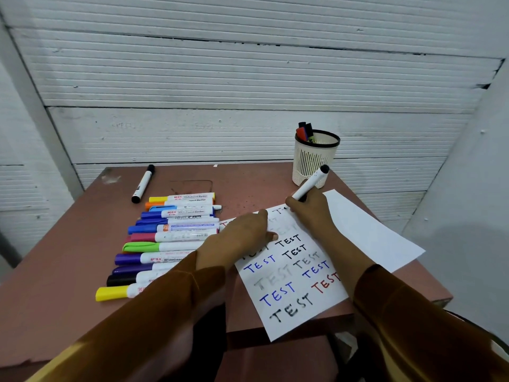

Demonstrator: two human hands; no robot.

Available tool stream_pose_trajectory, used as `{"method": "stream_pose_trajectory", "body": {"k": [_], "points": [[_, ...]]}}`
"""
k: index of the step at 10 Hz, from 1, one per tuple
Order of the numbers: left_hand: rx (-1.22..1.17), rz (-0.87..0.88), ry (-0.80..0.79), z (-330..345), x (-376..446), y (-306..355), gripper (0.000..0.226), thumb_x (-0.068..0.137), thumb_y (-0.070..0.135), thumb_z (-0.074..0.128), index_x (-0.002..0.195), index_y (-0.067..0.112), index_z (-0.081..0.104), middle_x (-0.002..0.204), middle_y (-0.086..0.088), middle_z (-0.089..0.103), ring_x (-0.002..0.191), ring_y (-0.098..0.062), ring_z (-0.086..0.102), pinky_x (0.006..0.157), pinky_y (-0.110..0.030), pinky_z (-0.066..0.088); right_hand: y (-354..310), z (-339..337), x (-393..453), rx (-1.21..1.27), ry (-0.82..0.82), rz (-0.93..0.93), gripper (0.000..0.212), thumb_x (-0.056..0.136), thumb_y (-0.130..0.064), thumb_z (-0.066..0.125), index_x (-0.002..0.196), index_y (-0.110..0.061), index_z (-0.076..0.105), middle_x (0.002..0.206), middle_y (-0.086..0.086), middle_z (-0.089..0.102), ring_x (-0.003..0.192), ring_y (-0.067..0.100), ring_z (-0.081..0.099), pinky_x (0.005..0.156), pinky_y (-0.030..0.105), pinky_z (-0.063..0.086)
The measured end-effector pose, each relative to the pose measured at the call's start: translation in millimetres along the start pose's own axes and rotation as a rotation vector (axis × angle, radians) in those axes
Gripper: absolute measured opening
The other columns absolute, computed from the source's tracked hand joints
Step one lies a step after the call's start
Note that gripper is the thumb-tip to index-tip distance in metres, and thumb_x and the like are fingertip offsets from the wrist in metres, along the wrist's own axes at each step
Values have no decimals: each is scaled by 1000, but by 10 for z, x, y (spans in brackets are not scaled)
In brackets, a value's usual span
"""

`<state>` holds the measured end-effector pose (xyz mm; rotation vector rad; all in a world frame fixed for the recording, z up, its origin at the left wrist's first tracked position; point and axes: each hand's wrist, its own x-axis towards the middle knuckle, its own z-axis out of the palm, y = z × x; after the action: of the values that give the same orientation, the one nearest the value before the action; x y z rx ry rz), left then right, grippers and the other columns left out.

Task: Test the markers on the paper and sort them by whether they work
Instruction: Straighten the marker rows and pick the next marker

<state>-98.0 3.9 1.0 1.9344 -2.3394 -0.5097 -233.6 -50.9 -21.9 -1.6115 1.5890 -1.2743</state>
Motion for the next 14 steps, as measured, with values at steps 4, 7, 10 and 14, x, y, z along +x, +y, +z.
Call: {"method": "stream_pose_trajectory", "body": {"k": [4,7,10,14], "points": [[-1,-7,1,8,16,-9,48,94,38,49,129,8,36,122,-16,54,109,-29,51,77,-31,36,-14,-7,-10,11,-31,3,16,78,-7,62,86,6,57,75,13,57,70,21,54,65,29,41],[-9,-1,5,9,12,-11,48,94,37,49,130,8,36,121,-15,55,107,-28,52,77,-30,36,-27,-6,-17,-5,-22,20,21,79,-9,62,69,-9,43,62,1,45,59,14,44,59,28,36],[-8,6,4,4,7,-10,48,94,37,48,130,8,35,122,-16,54,109,-28,51,77,-30,35,4,-11,4,-5,35,18,15,80,-9,62,82,-4,47,67,2,47,60,12,45,56,23,35],[-1,3,12,8,12,-10,49,94,37,49,131,7,35,124,-17,53,111,-30,51,79,-31,37,11,-2,9,13,-5,10,14,78,-8,62,78,-2,49,69,9,50,63,18,47,57,27,36]]}}
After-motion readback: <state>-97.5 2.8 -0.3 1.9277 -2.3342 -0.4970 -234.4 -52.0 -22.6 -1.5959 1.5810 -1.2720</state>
